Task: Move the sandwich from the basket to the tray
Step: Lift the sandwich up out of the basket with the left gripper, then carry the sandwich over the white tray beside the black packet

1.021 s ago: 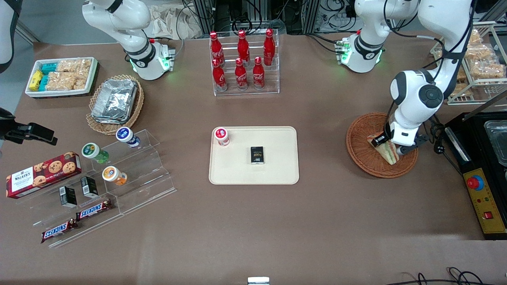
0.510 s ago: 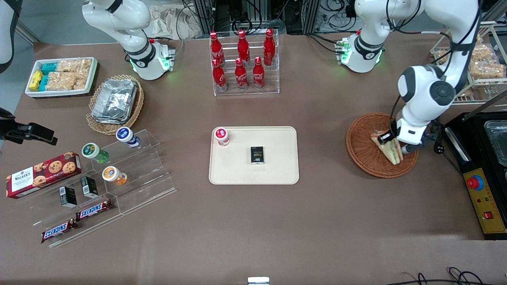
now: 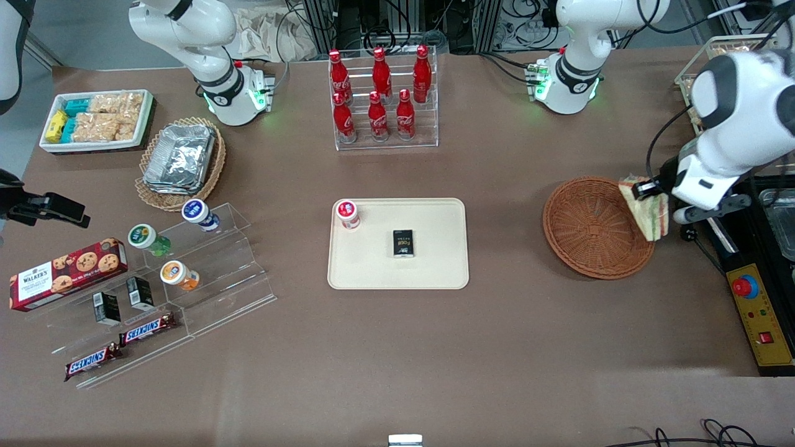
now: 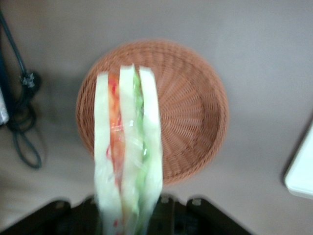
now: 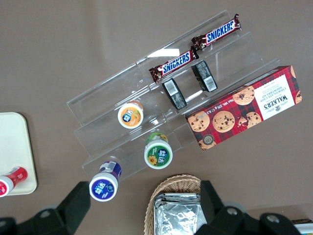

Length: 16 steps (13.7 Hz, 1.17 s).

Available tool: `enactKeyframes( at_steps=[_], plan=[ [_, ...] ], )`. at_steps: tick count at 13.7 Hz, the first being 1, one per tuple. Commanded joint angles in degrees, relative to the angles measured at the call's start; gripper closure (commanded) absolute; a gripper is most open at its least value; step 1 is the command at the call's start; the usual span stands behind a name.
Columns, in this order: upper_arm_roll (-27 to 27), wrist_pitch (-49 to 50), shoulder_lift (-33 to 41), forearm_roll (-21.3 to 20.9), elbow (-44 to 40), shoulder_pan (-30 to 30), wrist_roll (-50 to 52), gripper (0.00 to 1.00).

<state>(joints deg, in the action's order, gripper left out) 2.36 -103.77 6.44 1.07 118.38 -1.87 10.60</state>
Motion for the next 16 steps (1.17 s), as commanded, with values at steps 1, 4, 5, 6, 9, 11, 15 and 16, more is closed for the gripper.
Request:
enactKeyframes(
  at_steps=[1,4,5,6,9,11,15,16],
  plan=[
    [-2.7,8.2,-2.5,-0.1,-9.4,-1.9,-1.9,1.0],
    [-10.3,8.0,-2.7,0.2,-13.1,-2.6,7.0,1.0],
    [-13.1,7.3,-3.5,0.3,-13.9,-2.6,10.8,1.0],
    [-16.3,6.5,-4.2,0.6,-14.5,-2.6,12.2,1.0],
    [-23.6,0.7,-8.5,1.3,-13.8,-3.0,20.6,1.0],
    [-27.3,-2.9,-12.5,0.9,-13.3,-3.4,24.3,1.0],
    [-27.9,-13.4,-18.7,0.5,-8.5,-7.2,24.6,1.0],
    [-27.9,-17.2,-21.1,0.4,-8.3,-8.3,25.0,1.0]
  ],
)
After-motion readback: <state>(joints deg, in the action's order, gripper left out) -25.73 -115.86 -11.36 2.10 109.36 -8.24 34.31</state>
